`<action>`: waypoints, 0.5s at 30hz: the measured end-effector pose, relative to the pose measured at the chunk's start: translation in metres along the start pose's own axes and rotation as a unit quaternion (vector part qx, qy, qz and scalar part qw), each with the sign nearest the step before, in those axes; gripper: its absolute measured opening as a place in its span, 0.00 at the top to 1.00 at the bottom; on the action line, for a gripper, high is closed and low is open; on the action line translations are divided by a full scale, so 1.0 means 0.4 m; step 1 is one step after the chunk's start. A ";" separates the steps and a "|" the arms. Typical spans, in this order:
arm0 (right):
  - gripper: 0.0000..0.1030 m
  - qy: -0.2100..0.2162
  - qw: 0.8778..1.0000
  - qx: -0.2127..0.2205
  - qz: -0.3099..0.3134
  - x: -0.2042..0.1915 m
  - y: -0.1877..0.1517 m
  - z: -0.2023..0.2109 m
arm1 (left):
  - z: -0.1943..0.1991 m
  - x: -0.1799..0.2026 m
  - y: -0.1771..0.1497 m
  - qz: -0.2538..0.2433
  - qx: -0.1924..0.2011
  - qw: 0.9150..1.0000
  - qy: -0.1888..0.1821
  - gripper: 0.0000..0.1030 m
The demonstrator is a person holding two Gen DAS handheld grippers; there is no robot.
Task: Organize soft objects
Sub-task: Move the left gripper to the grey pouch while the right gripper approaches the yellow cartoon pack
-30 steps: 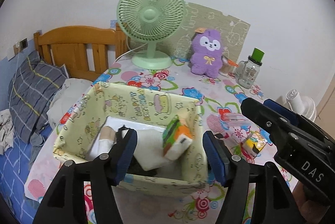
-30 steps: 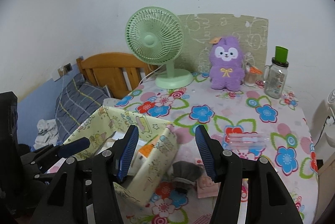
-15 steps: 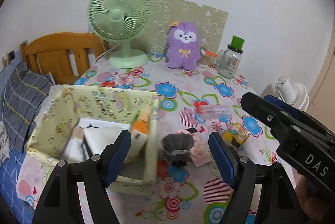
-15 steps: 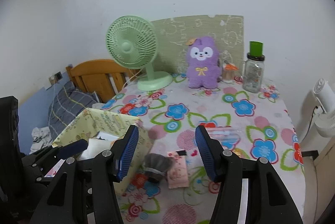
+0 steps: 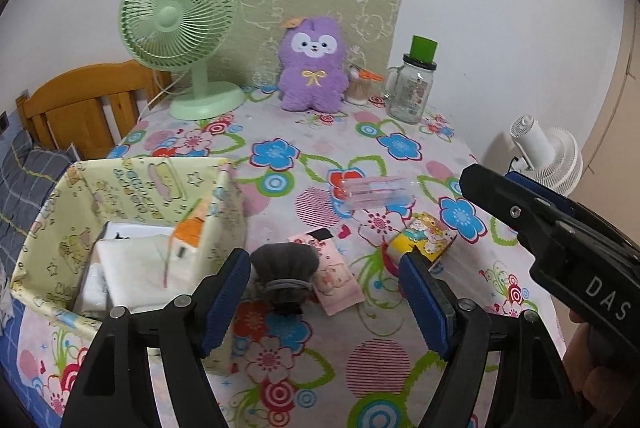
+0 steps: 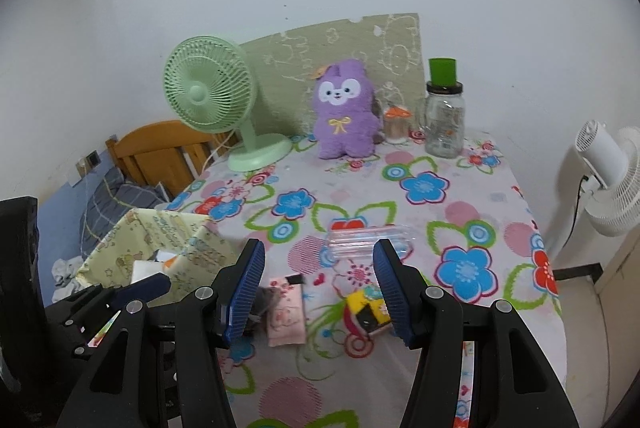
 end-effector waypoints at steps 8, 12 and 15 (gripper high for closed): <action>0.42 -0.016 0.999 -0.015 -0.024 0.077 -0.008 -0.039 | -0.063 0.030 -0.005 -0.004 -0.025 1.000 -0.007 0.24; 0.42 -0.022 0.999 -0.024 -0.034 0.107 -0.016 -0.062 | -0.088 0.044 -0.007 -0.012 -0.031 0.999 -0.007 0.24; 0.42 -0.024 0.999 -0.029 -0.038 0.124 -0.023 -0.075 | -0.113 0.045 -0.015 -0.006 -0.043 0.999 -0.009 0.24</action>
Point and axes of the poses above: each gripper's, at about its wrist camera, not at the fingertips, and z roughly against the way its jaws point, x to its right, y to its top, the point moved 5 cm from there along -z, roughly the way its jaws point, and after that the axes turned 11 degrees about -z, right-handed, at the moved point
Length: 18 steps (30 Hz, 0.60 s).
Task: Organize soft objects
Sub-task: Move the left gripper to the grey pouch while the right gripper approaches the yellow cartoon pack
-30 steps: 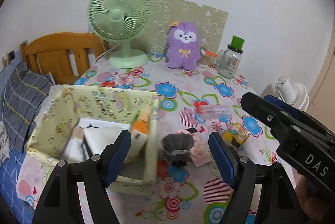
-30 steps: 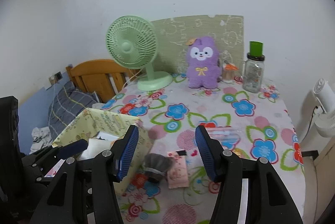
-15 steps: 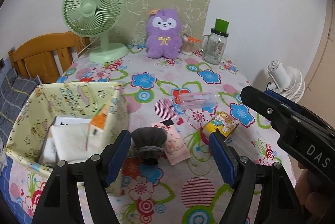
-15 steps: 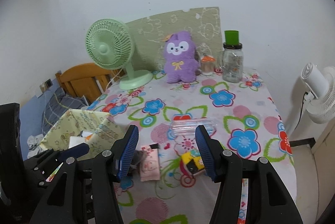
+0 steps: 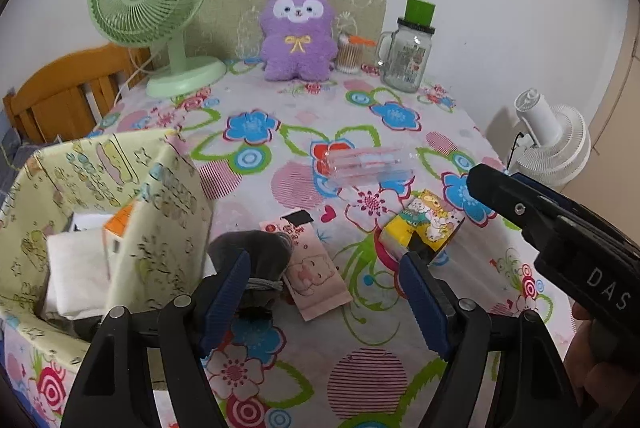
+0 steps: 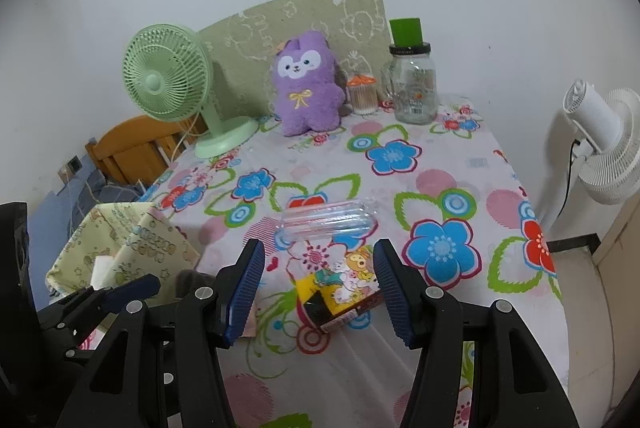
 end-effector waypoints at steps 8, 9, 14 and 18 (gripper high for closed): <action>0.42 -0.009 1.000 -0.019 -0.009 0.038 -0.010 -0.054 | -0.062 -0.011 -0.014 0.002 -0.020 1.000 0.020 0.23; 0.42 -0.011 1.000 -0.022 -0.008 0.039 -0.013 -0.060 | -0.066 -0.010 -0.014 0.001 -0.019 1.000 0.023 0.22; 0.42 -0.022 0.999 -0.044 -0.002 0.047 -0.034 -0.106 | -0.088 0.005 -0.012 -0.012 -0.013 0.999 0.040 0.09; 0.42 -0.023 0.998 -0.053 -0.008 0.062 -0.042 -0.130 | -0.107 0.012 -0.013 -0.017 -0.017 0.998 0.066 0.02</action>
Point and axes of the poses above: each gripper's, at about its wrist camera, not at the fingertips, and z roughly against the way its jaws point, x to its right, y to its top, the point moved 5 cm from there along -z, roughly the way its jaws point, and after that the axes turned 11 degrees about -z, right-handed, at the moved point
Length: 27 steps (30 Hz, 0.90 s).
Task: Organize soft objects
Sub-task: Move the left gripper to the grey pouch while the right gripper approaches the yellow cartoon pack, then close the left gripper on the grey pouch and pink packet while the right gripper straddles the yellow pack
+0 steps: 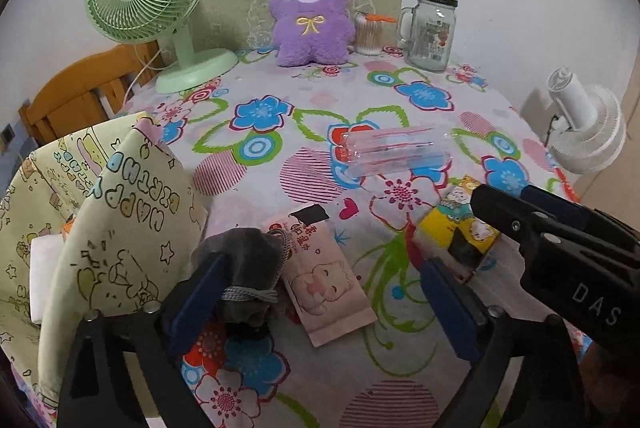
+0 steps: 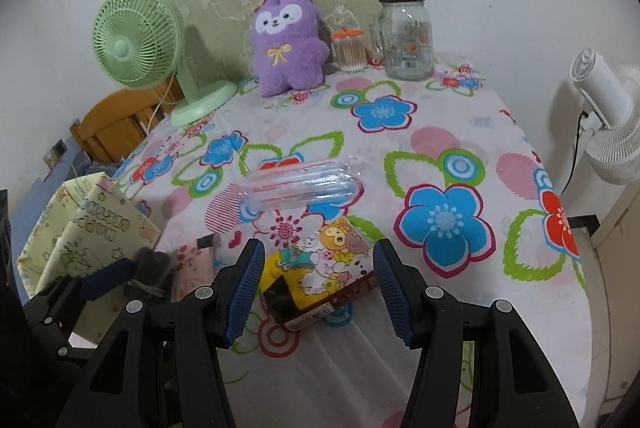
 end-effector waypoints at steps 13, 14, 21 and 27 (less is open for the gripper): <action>0.42 -0.005 1.000 -0.028 0.007 0.031 -0.009 -0.052 | 0.001 0.019 -0.020 0.022 -0.030 0.997 0.072 0.00; 0.42 -0.003 1.000 -0.027 0.008 0.029 -0.009 -0.050 | 0.002 0.010 -0.026 0.034 -0.037 0.995 0.085 0.00; 0.42 0.000 1.000 -0.022 0.017 0.019 -0.002 -0.044 | 0.038 -0.019 -0.044 0.066 -0.013 0.991 0.115 0.00; 0.42 0.004 1.000 -0.023 0.021 0.008 -0.002 -0.043 | -0.041 -0.025 -0.054 0.070 -0.063 0.990 0.102 0.01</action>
Point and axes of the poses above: each gripper's, at about its wrist camera, not at the fingertips, and z roughly against the way its jaws point, x to its right, y to its top, the point moved 5 cm from there along -z, roughly the way its jaws point, and after that the axes turned 11 degrees about -z, right-handed, at the moved point
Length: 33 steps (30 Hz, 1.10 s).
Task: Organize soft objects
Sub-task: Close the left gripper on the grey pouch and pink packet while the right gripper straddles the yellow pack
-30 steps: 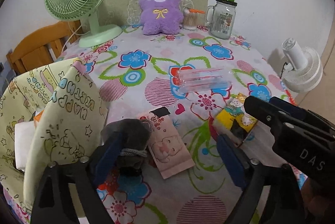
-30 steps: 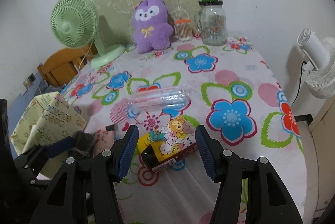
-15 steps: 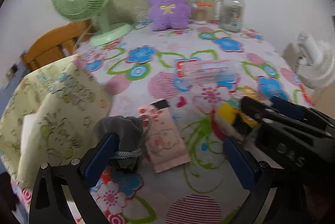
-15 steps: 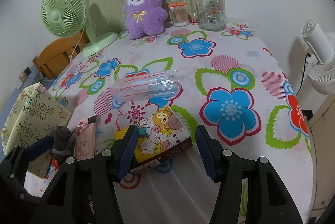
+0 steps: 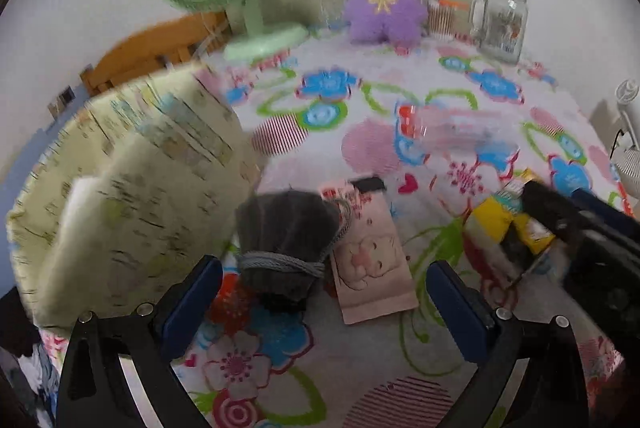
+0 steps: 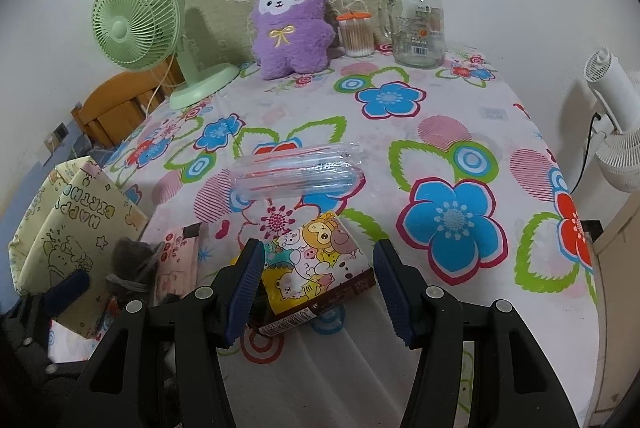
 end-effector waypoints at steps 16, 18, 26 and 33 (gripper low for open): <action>0.42 0.001 1.000 -0.005 -0.008 0.021 -0.002 -0.024 | -0.018 -0.040 -0.001 0.062 0.010 0.995 -0.078 0.29; 0.42 0.004 1.000 -0.005 -0.008 0.021 -0.004 -0.024 | -0.015 -0.045 0.003 0.067 0.018 0.994 -0.083 0.32; 0.32 0.028 1.000 -0.015 0.000 0.005 -0.015 -0.024 | -0.009 -0.058 0.015 0.081 0.035 0.989 -0.121 0.70; 0.26 0.021 0.999 -0.019 0.021 -0.011 -0.028 -0.035 | -0.010 -0.060 0.015 0.082 0.037 0.988 -0.127 0.71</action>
Point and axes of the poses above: each gripper's, at about its wrist camera, not at the fingertips, and z roughly against the way its jaws point, x to its right, y to its top, the point moved 5 cm from there along -z, roughly the way its jaws point, and after that the axes turned 11 degrees about -z, right-handed, at the moved point
